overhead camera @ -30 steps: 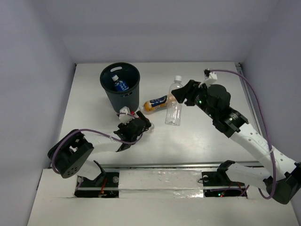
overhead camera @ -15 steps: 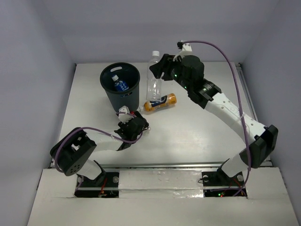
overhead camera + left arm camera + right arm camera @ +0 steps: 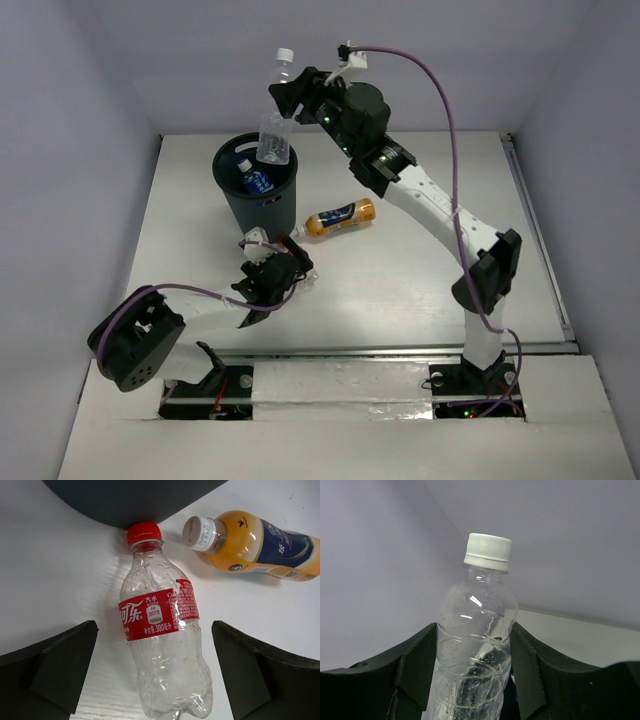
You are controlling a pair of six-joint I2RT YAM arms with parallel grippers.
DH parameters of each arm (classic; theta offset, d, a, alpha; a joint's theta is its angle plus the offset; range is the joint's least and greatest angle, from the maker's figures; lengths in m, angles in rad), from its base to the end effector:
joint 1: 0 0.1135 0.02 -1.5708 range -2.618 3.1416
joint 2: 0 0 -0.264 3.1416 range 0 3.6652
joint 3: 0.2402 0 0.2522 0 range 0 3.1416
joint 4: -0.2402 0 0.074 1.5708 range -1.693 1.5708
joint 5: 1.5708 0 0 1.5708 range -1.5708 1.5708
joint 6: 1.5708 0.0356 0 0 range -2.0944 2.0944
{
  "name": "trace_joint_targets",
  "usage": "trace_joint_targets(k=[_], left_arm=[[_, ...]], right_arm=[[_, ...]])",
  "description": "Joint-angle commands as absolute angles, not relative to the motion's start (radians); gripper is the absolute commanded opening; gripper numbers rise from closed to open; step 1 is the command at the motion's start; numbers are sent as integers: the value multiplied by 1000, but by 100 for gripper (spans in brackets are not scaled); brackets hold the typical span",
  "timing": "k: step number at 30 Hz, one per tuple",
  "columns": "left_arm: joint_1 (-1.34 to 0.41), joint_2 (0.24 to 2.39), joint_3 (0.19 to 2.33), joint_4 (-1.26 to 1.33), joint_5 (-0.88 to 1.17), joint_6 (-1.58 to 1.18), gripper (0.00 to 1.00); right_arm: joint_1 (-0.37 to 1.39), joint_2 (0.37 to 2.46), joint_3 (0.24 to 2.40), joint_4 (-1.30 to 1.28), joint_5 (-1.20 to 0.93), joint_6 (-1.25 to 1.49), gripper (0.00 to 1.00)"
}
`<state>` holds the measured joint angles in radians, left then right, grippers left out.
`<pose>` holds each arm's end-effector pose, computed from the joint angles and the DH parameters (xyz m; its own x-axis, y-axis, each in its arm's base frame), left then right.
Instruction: Put the plastic bottles in the bin
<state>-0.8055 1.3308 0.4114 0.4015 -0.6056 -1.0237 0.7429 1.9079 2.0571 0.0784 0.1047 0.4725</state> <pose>0.1831 -0.1614 0.1604 -0.3922 -0.6053 -0.6927 -0.1627 0.7868 -0.5954 0.3319 0.2998 0.4831 -0.1241 0.5006 -0.8567 -0.6079 0.6441 0.4644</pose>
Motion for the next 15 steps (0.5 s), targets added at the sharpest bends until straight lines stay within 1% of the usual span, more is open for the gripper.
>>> trace_joint_targets(k=[1, 8, 15], left_arm=[[-789, 1311, 417, 394, -638, -986, 99], [-756, 1380, 449, 466, -591, -945, 99], [-747, 1445, 474, 511, -571, -948, 99]], right_arm=[[778, 2002, 2210, 118, 163, 439, 57], [821, 2121, 2295, 129, 245, 339, 58], [841, 2129, 2224, 143, 238, 313, 61]])
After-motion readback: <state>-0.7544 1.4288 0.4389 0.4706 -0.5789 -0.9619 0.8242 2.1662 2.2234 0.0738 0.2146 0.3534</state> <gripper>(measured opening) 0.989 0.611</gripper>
